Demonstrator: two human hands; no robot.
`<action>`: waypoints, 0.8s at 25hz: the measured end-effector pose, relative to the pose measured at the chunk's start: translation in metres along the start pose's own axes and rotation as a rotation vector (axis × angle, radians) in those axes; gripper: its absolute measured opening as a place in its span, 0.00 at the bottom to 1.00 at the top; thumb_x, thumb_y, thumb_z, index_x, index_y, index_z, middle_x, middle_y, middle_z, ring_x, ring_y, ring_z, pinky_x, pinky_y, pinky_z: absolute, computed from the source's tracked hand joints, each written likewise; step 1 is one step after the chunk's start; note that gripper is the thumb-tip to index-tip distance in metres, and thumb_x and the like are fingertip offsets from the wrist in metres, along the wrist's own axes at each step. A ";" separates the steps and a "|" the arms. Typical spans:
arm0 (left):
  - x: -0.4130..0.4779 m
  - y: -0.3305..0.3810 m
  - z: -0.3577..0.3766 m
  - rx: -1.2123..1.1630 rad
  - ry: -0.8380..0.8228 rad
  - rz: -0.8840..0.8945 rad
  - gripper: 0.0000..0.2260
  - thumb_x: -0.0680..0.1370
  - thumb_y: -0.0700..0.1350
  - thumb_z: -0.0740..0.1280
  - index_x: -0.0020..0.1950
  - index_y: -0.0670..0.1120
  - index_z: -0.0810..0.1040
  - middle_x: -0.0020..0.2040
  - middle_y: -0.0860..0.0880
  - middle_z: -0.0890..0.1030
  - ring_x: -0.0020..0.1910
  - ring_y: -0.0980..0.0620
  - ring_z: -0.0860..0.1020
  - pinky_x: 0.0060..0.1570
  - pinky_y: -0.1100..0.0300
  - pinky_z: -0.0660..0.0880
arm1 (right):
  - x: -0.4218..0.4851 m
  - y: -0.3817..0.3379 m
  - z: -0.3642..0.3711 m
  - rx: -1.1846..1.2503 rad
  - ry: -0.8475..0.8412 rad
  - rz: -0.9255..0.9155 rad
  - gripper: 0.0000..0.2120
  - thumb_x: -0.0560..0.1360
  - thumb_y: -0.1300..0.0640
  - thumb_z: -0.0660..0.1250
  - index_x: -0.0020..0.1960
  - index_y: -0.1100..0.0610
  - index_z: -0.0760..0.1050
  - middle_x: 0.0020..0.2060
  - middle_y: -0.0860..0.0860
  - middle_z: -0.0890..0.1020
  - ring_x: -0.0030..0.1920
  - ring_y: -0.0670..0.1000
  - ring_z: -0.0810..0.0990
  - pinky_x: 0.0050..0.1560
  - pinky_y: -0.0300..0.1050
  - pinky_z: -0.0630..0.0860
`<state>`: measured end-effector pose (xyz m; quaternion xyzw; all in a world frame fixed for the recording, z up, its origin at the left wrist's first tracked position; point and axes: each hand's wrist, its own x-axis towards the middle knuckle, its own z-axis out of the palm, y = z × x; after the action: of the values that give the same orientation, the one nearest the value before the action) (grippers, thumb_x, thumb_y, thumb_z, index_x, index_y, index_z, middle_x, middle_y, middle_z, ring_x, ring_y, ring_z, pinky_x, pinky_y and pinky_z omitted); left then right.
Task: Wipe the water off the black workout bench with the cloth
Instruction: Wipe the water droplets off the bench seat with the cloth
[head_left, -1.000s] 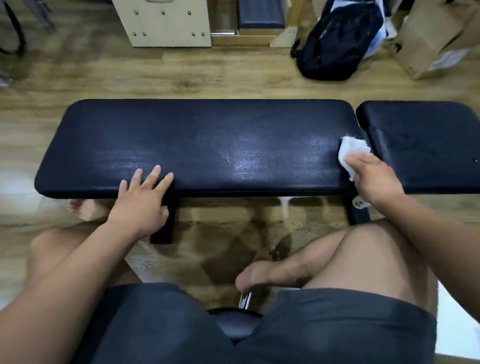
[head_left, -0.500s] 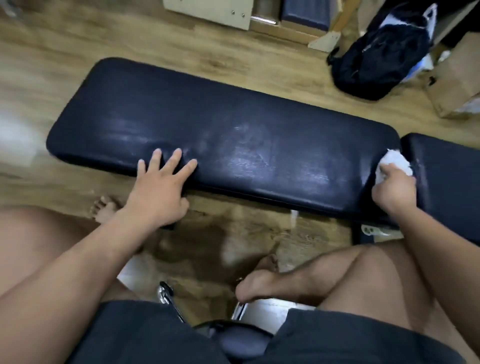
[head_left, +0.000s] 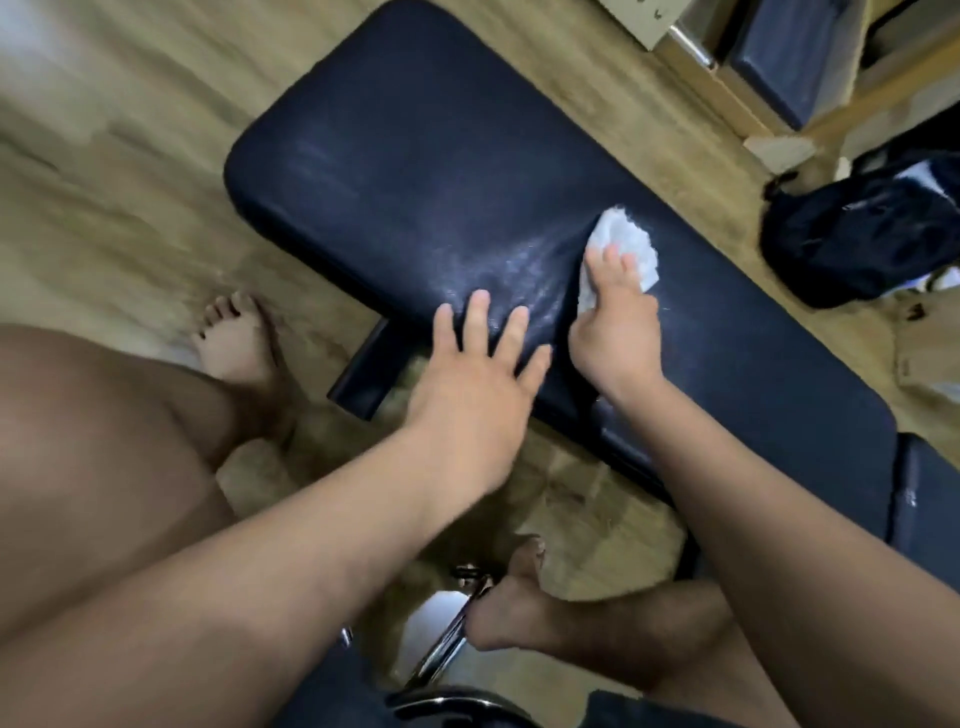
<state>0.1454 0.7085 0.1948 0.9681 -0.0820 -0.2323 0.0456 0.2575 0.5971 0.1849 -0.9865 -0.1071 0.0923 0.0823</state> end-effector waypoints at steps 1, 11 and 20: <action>0.000 -0.001 0.002 0.010 -0.004 0.016 0.38 0.80 0.50 0.60 0.79 0.49 0.35 0.79 0.41 0.33 0.74 0.28 0.33 0.72 0.31 0.41 | 0.011 -0.024 0.005 0.002 0.001 -0.058 0.33 0.74 0.67 0.54 0.78 0.52 0.56 0.77 0.51 0.59 0.78 0.54 0.53 0.72 0.46 0.59; -0.002 -0.004 -0.005 0.002 0.000 0.099 0.29 0.84 0.49 0.51 0.79 0.41 0.40 0.79 0.36 0.41 0.75 0.27 0.36 0.71 0.30 0.44 | 0.137 -0.231 0.031 -0.252 -0.070 -0.612 0.18 0.69 0.71 0.50 0.49 0.51 0.67 0.56 0.50 0.68 0.63 0.53 0.66 0.57 0.45 0.69; 0.026 -0.001 -0.001 -0.086 0.283 -0.051 0.33 0.79 0.63 0.56 0.80 0.53 0.49 0.81 0.45 0.44 0.78 0.35 0.41 0.73 0.32 0.43 | 0.129 0.010 -0.015 -0.288 0.019 -0.229 0.33 0.71 0.69 0.58 0.75 0.54 0.58 0.75 0.47 0.59 0.75 0.53 0.58 0.73 0.67 0.45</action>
<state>0.1685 0.7048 0.1837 0.9901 -0.0401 -0.0977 0.0924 0.3861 0.6144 0.1762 -0.9703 -0.2300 0.0566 -0.0490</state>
